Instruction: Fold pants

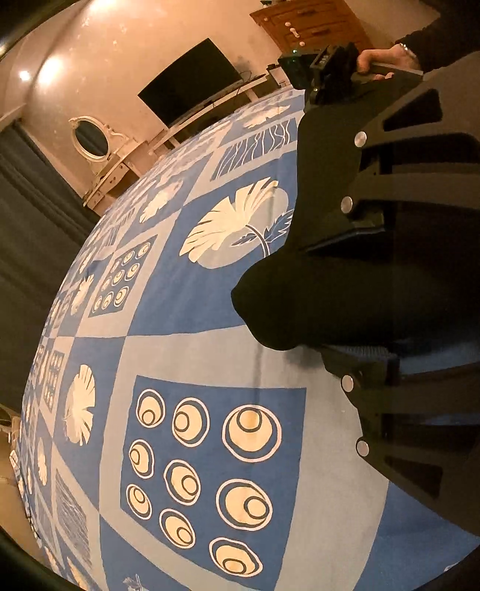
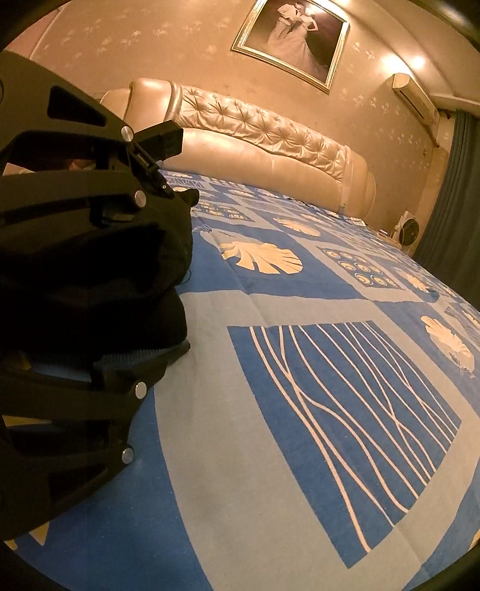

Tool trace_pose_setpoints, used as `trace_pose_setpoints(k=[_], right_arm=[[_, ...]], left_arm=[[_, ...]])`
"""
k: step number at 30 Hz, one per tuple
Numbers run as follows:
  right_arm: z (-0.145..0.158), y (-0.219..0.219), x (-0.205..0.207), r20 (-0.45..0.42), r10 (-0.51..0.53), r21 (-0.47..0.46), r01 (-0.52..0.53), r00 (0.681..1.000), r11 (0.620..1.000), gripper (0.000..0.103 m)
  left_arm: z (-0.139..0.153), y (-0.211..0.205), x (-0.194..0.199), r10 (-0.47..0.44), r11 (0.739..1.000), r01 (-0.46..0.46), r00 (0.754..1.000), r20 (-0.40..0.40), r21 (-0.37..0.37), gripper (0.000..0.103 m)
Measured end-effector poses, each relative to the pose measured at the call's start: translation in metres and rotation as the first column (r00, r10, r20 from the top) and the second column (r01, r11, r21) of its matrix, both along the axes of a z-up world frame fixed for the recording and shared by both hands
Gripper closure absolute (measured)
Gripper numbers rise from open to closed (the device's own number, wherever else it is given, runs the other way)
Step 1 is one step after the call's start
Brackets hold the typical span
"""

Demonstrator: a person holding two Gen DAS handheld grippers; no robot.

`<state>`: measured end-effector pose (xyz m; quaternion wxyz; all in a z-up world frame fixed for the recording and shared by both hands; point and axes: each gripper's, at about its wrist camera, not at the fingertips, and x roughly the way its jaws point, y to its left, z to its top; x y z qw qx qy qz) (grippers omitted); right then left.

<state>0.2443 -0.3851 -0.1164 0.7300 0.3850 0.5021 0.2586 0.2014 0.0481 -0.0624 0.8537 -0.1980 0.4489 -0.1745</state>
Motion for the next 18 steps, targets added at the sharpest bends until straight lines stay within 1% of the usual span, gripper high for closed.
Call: trace_pose_setpoints(k=[9,18], right_arm=[[-0.001,0.006,0.005,0.021,-0.006,-0.005,0.006,1.0,1.0,0.06],[-0.004,0.011,0.022,0.031,-0.005,-0.001,0.005,1.0,1.0,0.061]], left_arm=[[0.005,0.002,0.0,0.007,1.0,-0.008,1.0,0.014,0.027,0.061],[0.007,0.015,0.016,0.038,0.999,-0.038,0.999,0.012,0.014,0.062]])
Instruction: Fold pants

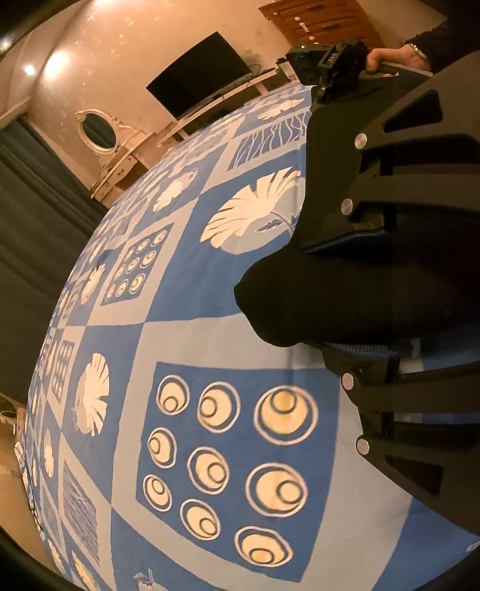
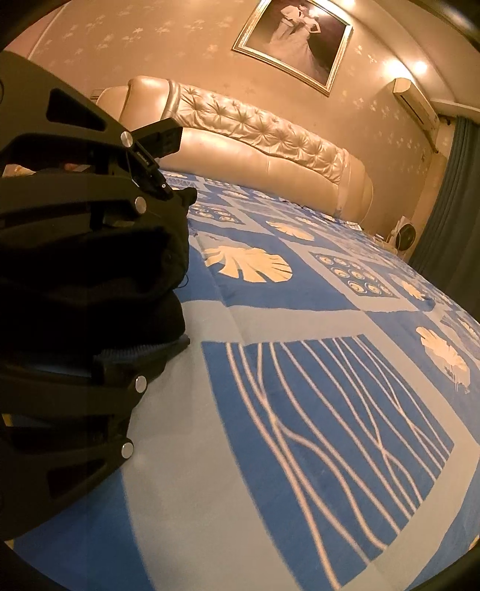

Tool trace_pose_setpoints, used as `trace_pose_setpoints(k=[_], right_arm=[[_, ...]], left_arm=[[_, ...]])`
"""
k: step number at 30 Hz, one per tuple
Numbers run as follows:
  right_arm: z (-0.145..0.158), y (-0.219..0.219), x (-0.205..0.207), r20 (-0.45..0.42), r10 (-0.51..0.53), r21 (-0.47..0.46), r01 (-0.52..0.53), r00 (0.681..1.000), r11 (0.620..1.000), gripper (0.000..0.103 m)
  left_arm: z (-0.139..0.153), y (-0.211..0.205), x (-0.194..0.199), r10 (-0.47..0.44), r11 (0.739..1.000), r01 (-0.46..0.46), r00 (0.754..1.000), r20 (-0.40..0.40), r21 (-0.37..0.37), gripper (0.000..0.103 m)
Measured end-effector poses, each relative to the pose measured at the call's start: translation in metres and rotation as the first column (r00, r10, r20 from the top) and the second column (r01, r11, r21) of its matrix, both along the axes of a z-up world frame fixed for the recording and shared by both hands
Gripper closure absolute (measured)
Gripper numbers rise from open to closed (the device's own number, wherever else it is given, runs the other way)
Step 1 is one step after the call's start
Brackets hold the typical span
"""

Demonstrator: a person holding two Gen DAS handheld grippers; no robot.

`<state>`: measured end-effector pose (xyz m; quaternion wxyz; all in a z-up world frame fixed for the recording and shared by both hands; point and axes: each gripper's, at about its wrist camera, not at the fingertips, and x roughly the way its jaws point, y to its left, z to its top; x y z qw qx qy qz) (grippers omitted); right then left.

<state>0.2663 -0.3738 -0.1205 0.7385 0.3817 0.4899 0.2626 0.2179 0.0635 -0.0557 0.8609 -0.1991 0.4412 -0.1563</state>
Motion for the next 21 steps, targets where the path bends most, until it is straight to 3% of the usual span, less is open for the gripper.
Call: trace_pose_setpoints(k=[10,12,16,18,21], right_arm=[[-0.004,0.012,0.018,0.002,-0.01,0.021,0.01,1.0,1.0,0.061],[-0.003,0.011,0.018,0.0,-0.004,0.032,0.004,1.0,0.999,0.058],[0.005,0.002,0.008,-0.017,-0.007,0.074,0.009,1.0,0.997,0.039],[0.01,-0.006,-0.005,-0.014,-0.012,0.066,0.013,1.0,0.998,0.034],[0.012,-0.02,-0.03,-0.03,-0.025,0.06,0.027,0.999,0.998,0.031]], left_arm=[[-0.008,0.014,0.013,0.022,1.0,-0.022,1.0,-0.003,-0.022,0.06],[-0.01,0.019,0.011,0.011,0.998,-0.011,1.0,0.004,-0.067,0.056],[-0.008,0.035,-0.004,-0.008,0.984,0.005,1.0,-0.016,-0.177,0.051],[-0.007,0.04,-0.021,-0.025,0.98,0.022,1.0,-0.015,-0.198,0.038],[-0.005,0.041,-0.056,-0.05,0.979,0.046,0.999,-0.015,-0.196,0.032]])
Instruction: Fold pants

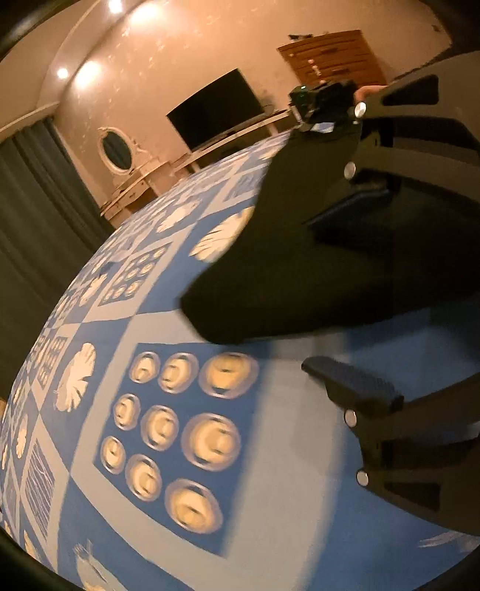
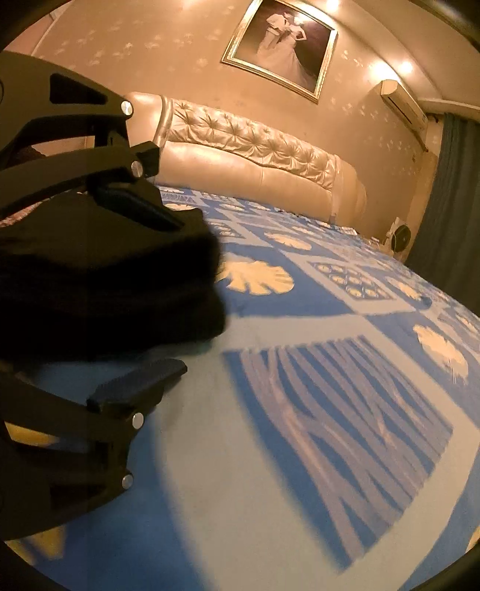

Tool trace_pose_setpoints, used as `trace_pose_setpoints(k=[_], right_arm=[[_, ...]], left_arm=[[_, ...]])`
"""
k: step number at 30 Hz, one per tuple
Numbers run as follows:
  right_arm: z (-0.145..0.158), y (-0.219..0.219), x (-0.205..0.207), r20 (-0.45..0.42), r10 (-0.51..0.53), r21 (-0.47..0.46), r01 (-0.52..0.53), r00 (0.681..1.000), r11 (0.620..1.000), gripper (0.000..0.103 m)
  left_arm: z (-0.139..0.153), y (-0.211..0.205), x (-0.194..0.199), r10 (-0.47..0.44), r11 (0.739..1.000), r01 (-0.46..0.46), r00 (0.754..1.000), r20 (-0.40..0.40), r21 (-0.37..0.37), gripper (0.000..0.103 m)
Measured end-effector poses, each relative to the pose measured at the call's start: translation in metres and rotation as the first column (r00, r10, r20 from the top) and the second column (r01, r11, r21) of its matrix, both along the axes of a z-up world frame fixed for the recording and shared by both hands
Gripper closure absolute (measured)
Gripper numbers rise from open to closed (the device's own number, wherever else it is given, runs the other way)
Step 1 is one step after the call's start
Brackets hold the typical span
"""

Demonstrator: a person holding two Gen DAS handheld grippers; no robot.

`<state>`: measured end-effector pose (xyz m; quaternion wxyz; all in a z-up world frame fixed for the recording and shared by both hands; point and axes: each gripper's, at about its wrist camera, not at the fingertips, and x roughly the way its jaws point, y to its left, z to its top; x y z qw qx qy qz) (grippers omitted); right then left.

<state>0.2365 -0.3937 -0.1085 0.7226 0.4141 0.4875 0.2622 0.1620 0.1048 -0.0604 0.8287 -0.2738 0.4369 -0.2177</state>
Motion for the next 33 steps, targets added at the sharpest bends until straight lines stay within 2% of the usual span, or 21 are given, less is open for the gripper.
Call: trace_pose_setpoints(k=[2,5,10,12,13,14,15,16,18,24,33], right_arm=[[0.002,-0.006,-0.018,-0.003,0.006,0.005,-0.006,1.0,1.0,0.031],[0.003,-0.006,-0.045,-0.014,0.026,0.013,-0.026,1.0,1.0,0.029],[0.003,0.014,-0.08,-0.013,0.088,0.042,-0.087,0.996,0.995,0.028],[0.006,0.02,-0.087,-0.002,0.078,0.005,-0.078,0.997,0.997,0.033],[0.005,0.021,-0.089,-0.012,0.07,-0.014,-0.071,0.997,0.997,0.045],[0.002,0.021,-0.09,-0.029,0.063,-0.02,-0.063,0.998,0.998,0.055],[-0.002,0.017,-0.092,-0.041,0.05,-0.008,-0.05,0.998,0.999,0.057],[-0.003,0.015,-0.094,-0.04,0.048,0.002,-0.048,0.998,0.999,0.062],[-0.005,0.013,-0.098,-0.038,0.048,0.008,-0.048,0.998,0.999,0.066],[0.004,0.012,-0.1,-0.033,0.055,0.006,-0.055,0.998,0.998,0.071],[0.007,-0.003,-0.108,-0.039,0.068,0.001,-0.068,0.997,0.998,0.072]], left_arm=[[0.001,-0.001,-0.021,0.004,1.0,-0.004,1.0,-0.005,-0.006,0.027],[0.0,-0.005,-0.051,0.03,0.997,-0.033,0.999,-0.041,-0.066,0.024],[-0.003,-0.025,-0.079,0.06,0.992,-0.068,0.996,-0.073,-0.107,0.022],[-0.003,-0.032,-0.083,0.076,0.992,-0.082,0.995,-0.07,-0.099,0.022],[-0.003,-0.036,-0.084,0.083,0.991,-0.09,0.994,-0.071,-0.099,0.022],[-0.003,-0.039,-0.086,0.094,0.991,-0.1,0.993,-0.073,-0.088,0.026],[-0.004,-0.043,-0.086,0.105,0.993,-0.109,0.991,-0.082,-0.054,0.042],[-0.005,-0.043,-0.088,0.1,0.993,-0.105,0.991,-0.092,-0.049,0.048],[-0.006,-0.043,-0.089,0.116,0.989,-0.125,0.987,-0.107,-0.075,0.056],[0.006,-0.05,-0.09,0.139,0.99,-0.141,0.986,-0.096,-0.018,0.064],[0.006,-0.06,-0.089,0.117,0.993,-0.119,0.988,-0.097,-0.007,0.065]])
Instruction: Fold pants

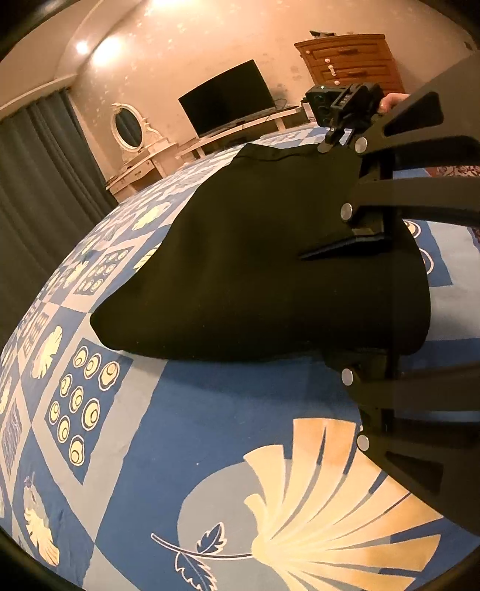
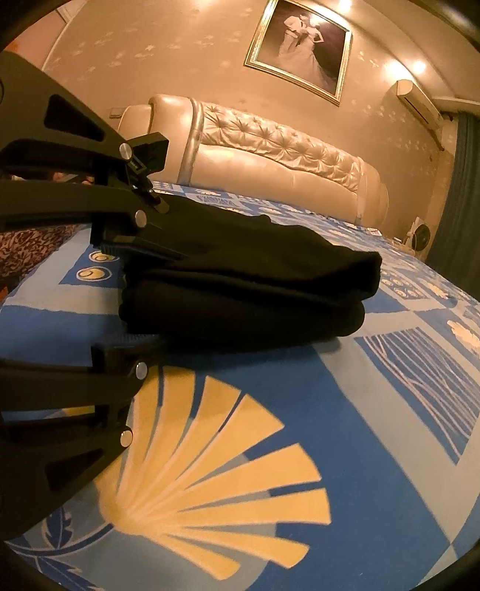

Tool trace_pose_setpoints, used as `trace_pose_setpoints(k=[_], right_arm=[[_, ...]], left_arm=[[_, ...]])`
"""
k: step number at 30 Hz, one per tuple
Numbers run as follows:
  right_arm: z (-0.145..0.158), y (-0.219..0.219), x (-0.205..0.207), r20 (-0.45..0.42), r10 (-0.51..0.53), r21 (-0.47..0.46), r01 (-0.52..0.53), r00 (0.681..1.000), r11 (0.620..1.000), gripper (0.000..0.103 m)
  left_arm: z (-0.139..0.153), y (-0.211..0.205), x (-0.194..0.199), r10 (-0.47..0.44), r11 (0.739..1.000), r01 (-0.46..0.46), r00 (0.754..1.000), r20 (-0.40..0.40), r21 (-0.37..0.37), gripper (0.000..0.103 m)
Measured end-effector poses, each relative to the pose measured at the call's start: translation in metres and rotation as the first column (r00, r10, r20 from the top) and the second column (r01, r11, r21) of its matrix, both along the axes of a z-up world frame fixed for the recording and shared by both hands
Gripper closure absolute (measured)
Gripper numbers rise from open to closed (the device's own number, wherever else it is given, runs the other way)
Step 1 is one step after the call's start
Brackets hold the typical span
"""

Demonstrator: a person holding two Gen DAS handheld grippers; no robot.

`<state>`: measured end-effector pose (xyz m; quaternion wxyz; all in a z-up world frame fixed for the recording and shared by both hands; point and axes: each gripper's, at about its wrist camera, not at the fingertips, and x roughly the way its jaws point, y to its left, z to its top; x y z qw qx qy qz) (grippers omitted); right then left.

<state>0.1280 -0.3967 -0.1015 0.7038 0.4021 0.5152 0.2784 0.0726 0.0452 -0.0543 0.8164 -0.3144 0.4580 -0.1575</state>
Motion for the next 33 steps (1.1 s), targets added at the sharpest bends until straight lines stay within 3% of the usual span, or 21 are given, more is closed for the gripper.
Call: trace_pose_setpoints(k=[33], right_arm=[[-0.003,-0.005,-0.004,-0.027,-0.003,0.042,0.004,1.0,0.999,0.072]], left_arm=[[-0.006,0.0,0.0,-0.022,0.999,0.022,1.0,-0.007,-0.029,0.064]])
